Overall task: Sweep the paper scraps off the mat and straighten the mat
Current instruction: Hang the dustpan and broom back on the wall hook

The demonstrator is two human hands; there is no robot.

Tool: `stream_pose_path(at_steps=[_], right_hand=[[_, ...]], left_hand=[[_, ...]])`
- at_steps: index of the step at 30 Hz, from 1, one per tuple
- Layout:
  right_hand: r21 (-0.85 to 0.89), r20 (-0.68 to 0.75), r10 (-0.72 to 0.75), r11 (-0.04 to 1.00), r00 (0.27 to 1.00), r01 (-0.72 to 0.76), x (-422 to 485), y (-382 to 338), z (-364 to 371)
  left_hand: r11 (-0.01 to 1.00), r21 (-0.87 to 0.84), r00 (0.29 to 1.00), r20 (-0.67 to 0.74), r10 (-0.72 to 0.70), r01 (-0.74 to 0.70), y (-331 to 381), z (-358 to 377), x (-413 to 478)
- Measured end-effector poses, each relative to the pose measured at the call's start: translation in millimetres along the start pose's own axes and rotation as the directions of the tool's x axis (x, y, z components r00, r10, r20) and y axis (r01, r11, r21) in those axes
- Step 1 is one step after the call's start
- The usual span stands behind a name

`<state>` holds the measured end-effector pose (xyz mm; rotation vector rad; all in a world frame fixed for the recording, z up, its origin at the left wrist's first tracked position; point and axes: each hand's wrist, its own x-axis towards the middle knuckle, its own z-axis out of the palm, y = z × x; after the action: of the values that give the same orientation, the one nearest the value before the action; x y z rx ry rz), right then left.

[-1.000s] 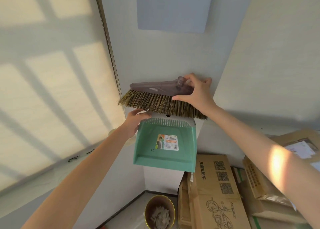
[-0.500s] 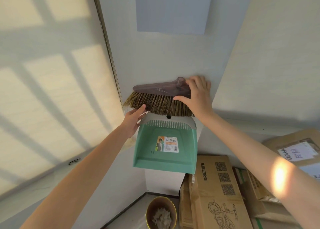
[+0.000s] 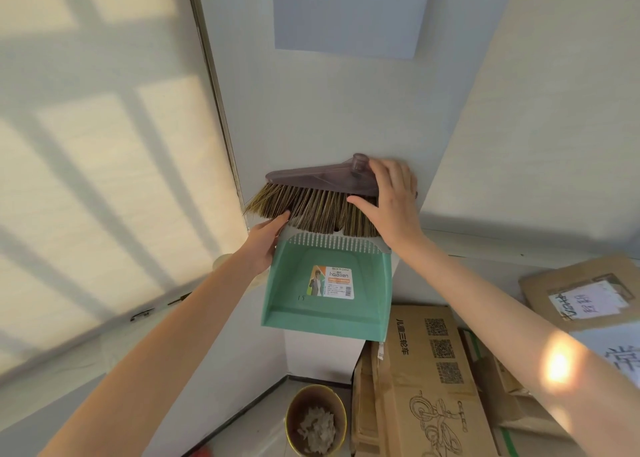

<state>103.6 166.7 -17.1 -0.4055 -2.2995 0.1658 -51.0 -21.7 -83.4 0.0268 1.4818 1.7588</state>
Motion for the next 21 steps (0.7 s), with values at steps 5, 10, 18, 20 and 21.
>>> stream_pose_path(at_steps=[5,10,18,20,21], right_hand=[[0.056,-0.004,0.017,0.998,1.000,-0.017,-9,0,-1],[0.041,-0.008,0.002,0.999,1.000,-0.001,-9,2,-2],[-0.036,-0.041,-0.032,0.999,0.999,0.031,-9,10,-5],[-0.040,-0.037,-0.037,0.999,0.999,0.035,-9,10,-5],[-0.043,-0.032,-0.038,0.998,0.999,0.037,-9,11,-5]], left_hand=[[0.999,0.036,1.000,0.000,0.012,-0.012,2,-3,-2],[0.996,0.082,1.000,-0.009,0.028,-0.027,3,-2,-4],[0.996,0.080,0.999,-0.027,0.034,-0.032,8,-10,-7],[0.997,0.065,0.999,-0.029,0.042,-0.040,11,-11,-8],[0.997,0.068,0.999,-0.031,0.044,-0.042,13,-12,-9]])
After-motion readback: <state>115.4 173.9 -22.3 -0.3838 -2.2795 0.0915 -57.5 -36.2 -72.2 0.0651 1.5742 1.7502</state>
